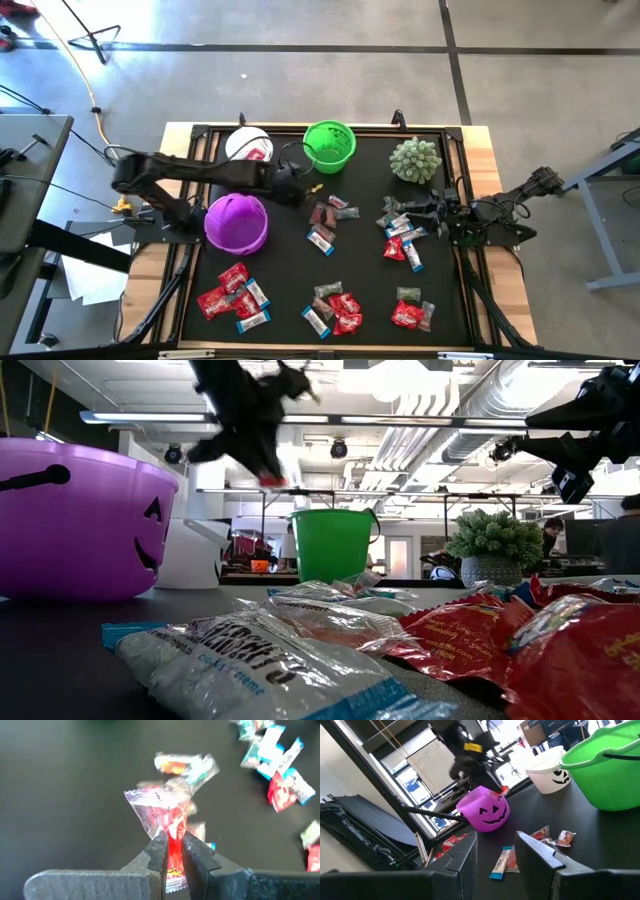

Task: Sort candy
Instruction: Put the red gummy into the violet bucket

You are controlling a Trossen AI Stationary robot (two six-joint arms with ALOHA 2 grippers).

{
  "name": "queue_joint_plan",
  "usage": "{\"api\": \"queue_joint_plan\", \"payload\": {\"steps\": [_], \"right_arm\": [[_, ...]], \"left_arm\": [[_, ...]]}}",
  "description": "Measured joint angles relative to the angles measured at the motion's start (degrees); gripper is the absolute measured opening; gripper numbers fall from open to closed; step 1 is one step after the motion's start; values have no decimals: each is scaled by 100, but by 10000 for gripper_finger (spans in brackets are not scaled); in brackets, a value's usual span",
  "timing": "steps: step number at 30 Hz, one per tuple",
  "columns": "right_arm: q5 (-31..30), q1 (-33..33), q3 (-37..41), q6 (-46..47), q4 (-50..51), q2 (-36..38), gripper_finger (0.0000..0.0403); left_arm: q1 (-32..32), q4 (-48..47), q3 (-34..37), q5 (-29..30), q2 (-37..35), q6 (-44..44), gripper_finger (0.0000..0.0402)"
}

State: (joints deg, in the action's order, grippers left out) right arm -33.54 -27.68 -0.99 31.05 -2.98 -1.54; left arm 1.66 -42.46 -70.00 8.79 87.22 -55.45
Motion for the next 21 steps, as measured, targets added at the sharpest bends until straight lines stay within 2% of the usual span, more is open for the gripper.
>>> {"api": "queue_joint_plan", "payload": {"steps": [5,10,14,18,21], "right_arm": [[-2,-2,-2,0,0,1,126],[-4,0,0,0,0,0,126],[-4,-2,0,0,0,0,126],[-4,-2,-2,-2,0,0,126],[-4,-2,-1,-1,0,0,126]], "left_arm": [[-370,-1245,0,254,-753,-657,35],[-904,-2678,0,606,-1310,-1823,35],[-1260,-3638,0,683,-1478,-2824,35],[-1524,-4033,0,684,-1479,-3514,45],[-1613,-4077,0,732,-1484,-3694,69]]}}
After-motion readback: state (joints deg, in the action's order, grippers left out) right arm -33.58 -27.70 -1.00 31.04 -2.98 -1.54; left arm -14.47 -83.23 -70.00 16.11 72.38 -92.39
